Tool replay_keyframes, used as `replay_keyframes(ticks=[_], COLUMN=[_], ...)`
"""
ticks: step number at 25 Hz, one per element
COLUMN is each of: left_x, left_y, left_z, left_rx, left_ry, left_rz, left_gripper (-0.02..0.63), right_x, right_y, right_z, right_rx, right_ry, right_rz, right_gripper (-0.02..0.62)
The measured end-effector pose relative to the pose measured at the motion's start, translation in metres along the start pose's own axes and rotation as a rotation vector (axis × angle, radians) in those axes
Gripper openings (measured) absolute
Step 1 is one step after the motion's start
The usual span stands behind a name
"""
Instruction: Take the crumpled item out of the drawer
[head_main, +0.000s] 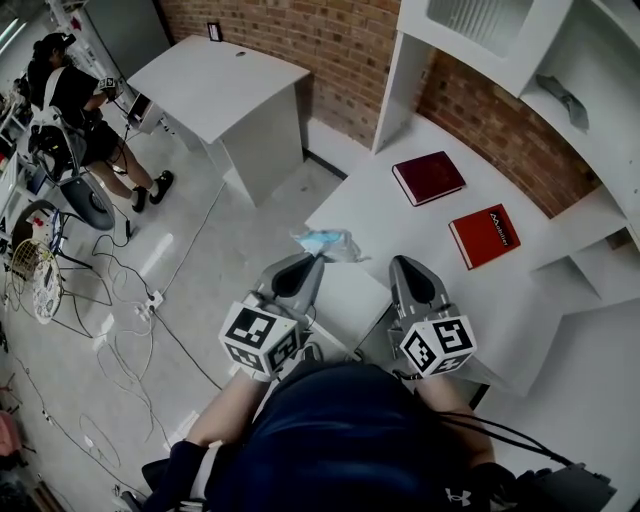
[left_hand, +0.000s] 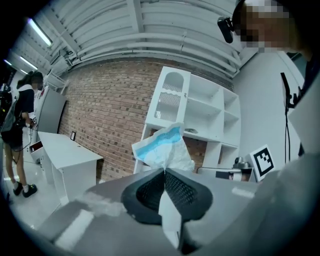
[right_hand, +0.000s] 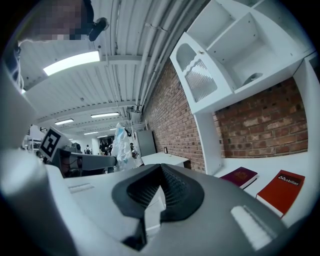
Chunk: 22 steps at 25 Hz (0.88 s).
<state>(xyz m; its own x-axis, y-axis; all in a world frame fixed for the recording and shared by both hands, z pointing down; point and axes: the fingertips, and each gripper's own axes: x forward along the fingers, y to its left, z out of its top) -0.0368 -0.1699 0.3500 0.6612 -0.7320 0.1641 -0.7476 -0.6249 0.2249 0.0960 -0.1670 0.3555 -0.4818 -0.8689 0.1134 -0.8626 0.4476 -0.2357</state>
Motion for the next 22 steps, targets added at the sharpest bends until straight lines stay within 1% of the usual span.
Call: replay_keyframes(ticks=[4,7,10,15,22], left_x=[0.004,0.005,0.007,0.009,0.011], left_y=[0.007,0.011,0.009,0.016,0.016], left_z=[-0.008,-0.016,-0.014,-0.026,-0.022], left_rx=[-0.044,-0.057,-0.088,-0.061,-0.088], left_ry=[0.0,0.01,0.005,0.036,0.025], left_rz=[0.01,0.016,0.015,0.012,0.004], left_gripper=[0.005,0.005,0.005,0.005,0.005], right_x=[0.003,0.005,0.007,0.013,0.017], right_y=[-0.001,-0.002,-0.003,-0.005,-0.003], right_z=[0.0,-0.003,-0.008,-0.011,-0.015], right_rx=[-0.004,-0.003,0.006,0.013,0.014], right_ry=[0.002,0.012,0.027,0.039,0.048], right_rz=[0.0,0.0,-0.003,-0.001,-0.001], right_gripper=[0.002,0.002,0.002,0.002,0.002])
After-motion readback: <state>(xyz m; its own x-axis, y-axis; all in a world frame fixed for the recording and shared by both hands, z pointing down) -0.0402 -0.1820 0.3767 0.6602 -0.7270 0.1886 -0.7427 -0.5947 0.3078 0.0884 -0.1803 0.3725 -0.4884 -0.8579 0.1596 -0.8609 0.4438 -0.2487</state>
